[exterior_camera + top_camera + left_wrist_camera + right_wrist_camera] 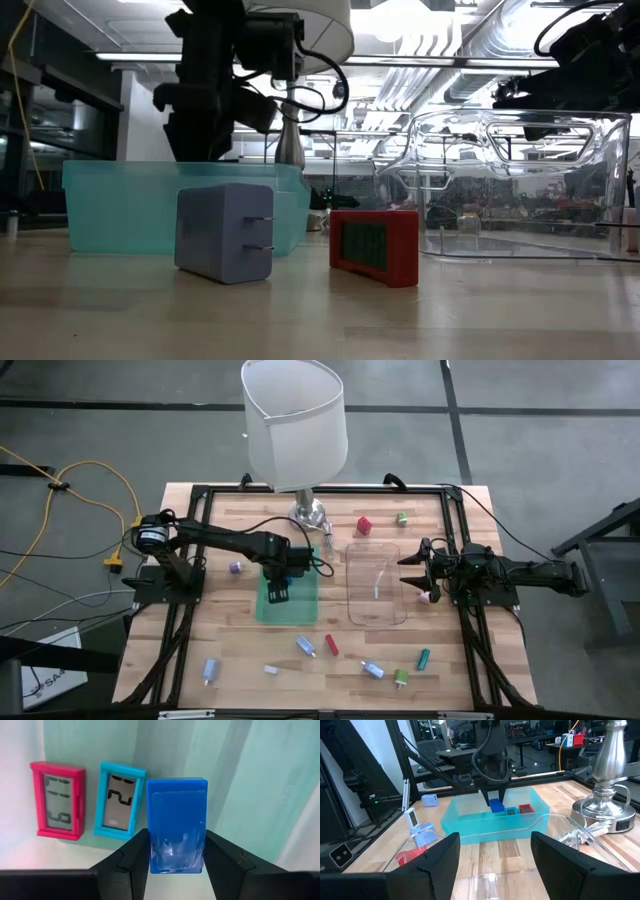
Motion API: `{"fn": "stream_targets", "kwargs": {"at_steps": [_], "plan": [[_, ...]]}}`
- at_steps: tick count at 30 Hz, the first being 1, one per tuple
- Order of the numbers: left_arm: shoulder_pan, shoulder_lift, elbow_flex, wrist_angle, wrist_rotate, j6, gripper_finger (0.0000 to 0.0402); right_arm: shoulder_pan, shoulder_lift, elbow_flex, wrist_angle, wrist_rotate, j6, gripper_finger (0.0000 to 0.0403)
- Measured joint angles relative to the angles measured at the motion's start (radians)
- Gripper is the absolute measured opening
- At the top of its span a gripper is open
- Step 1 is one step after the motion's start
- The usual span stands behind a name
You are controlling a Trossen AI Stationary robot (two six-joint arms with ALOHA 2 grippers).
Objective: Pick & Place Office items
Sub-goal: Put the blue digital clock into the green bin
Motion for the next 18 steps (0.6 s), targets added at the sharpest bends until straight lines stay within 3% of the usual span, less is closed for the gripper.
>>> {"fn": "stream_targets", "kwargs": {"at_steps": [18], "plan": [[-0.016,0.06,-0.006,0.036,-0.021,-0.021,0.0153,0.0,0.0,0.0,0.0,0.0,0.0,0.0232]]}}
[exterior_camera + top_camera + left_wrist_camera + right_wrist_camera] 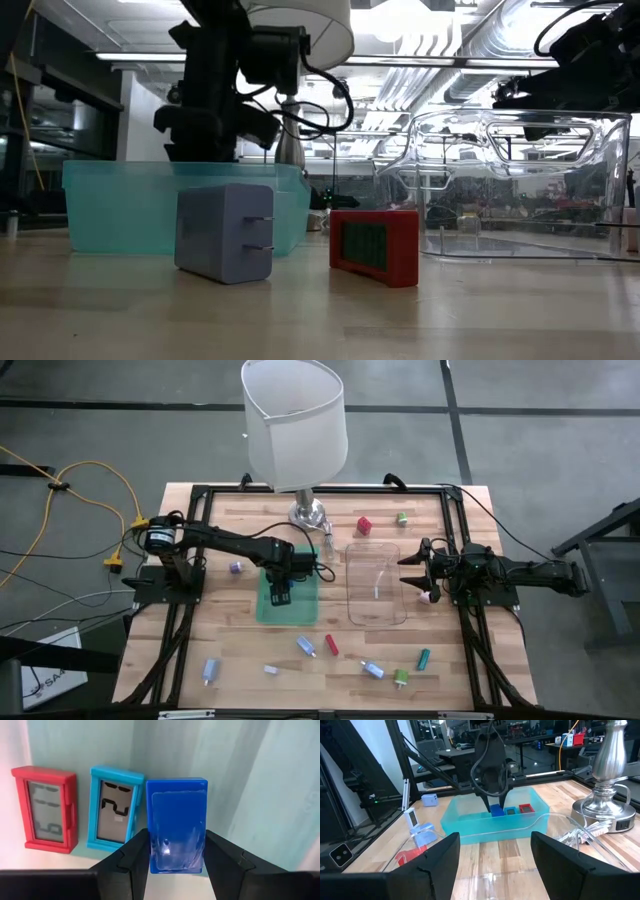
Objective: Pick & Place Office items
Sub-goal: Put the blue digital clock into the green bin, then put the white digital clock into the green bin
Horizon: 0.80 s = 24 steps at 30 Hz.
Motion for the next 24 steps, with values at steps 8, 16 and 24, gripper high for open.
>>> {"fn": "stream_targets", "kwargs": {"at_steps": [8,16,24], "plan": [[-0.005,0.0,-0.005,0.0,0.0,-0.031,0.0178,0.0,0.0,0.0,0.0,0.0,0.0,0.0232],[-0.006,0.0,-0.005,-0.001,0.0,-0.037,0.0183,0.0,0.0,0.0,0.0,0.0,0.0,0.0232],[-0.006,-0.004,-0.005,0.003,-0.001,-0.036,0.0184,0.0,0.0,0.0,0.0,0.0,0.0,0.0232]]}}
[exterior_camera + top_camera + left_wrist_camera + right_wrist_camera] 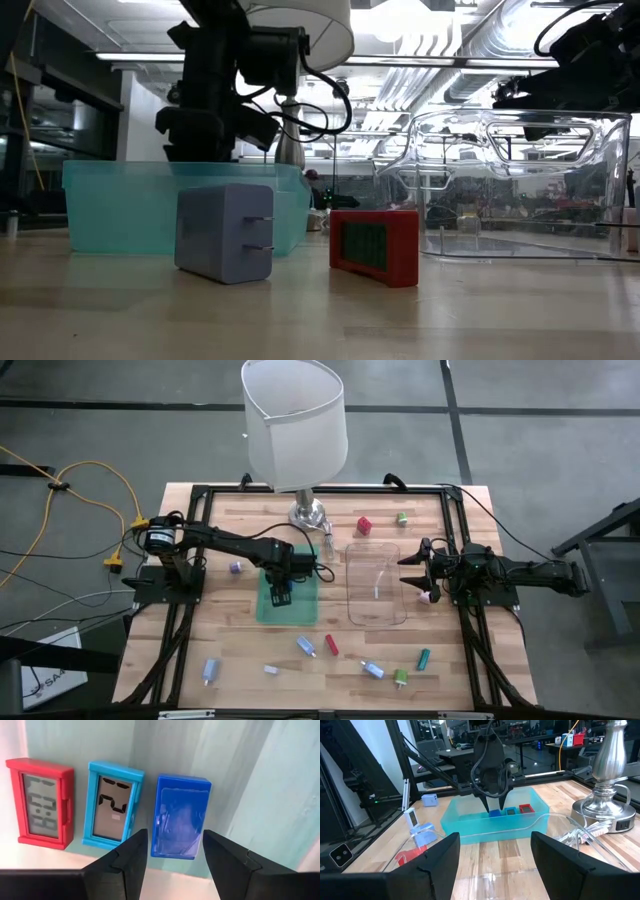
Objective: Pick & Place Office items
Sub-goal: Put the white digital clock into the green bin
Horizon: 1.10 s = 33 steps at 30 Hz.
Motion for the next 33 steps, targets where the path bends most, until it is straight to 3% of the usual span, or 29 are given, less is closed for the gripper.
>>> {"fn": "stream_targets", "kwargs": {"at_steps": [13,33], "plan": [[-0.022,-0.13,0.0,0.018,-0.048,0.024,0.0183,0.0,0.0,0.0,0.0,0.0,0.0,0.0232],[-0.225,-0.224,0.0,0.038,-0.192,-0.103,0.0183,0.0,0.0,0.0,0.0,0.0,0.0,0.0232]]}}
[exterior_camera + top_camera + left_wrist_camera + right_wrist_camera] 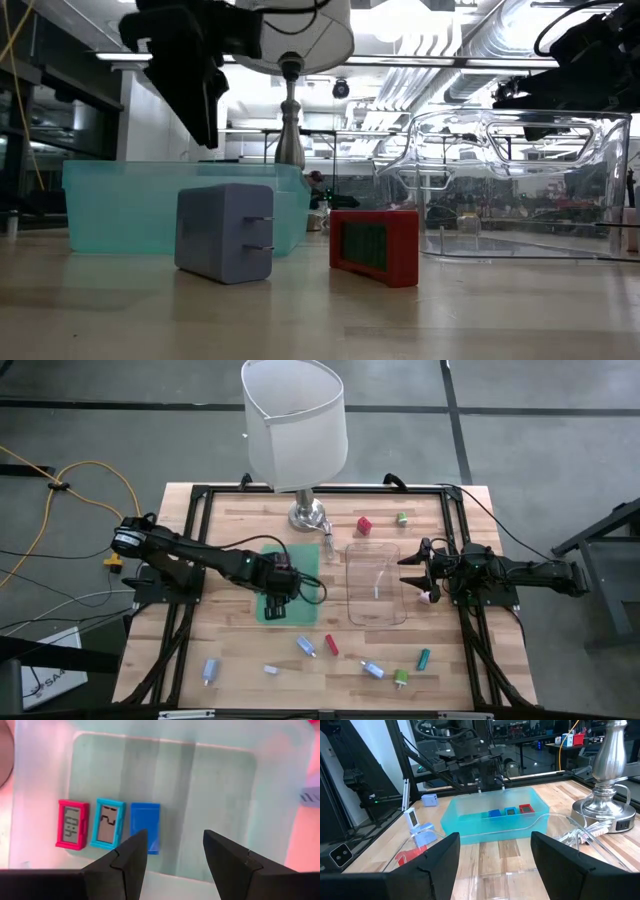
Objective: Pick & Place Office items
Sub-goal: Put the white digital clock into the green bin
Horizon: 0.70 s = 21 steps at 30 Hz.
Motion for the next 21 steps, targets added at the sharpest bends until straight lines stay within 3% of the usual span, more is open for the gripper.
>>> {"fn": "stream_targets", "kwargs": {"at_steps": [13,18,21], "plan": [[-0.113,0.0,0.035,0.042,0.006,-0.068,0.0183,0.0,0.0,0.0,0.0,0.0,0.0,0.0232],[-0.154,0.0,0.05,0.054,-0.02,-0.183,0.0183,0.0,0.0,0.0,0.0,0.0,0.0,0.0232],[-0.202,0.0,0.052,0.055,-0.085,-0.281,0.0183,0.0,0.0,0.0,0.0,0.0,0.0,0.0232]]}}
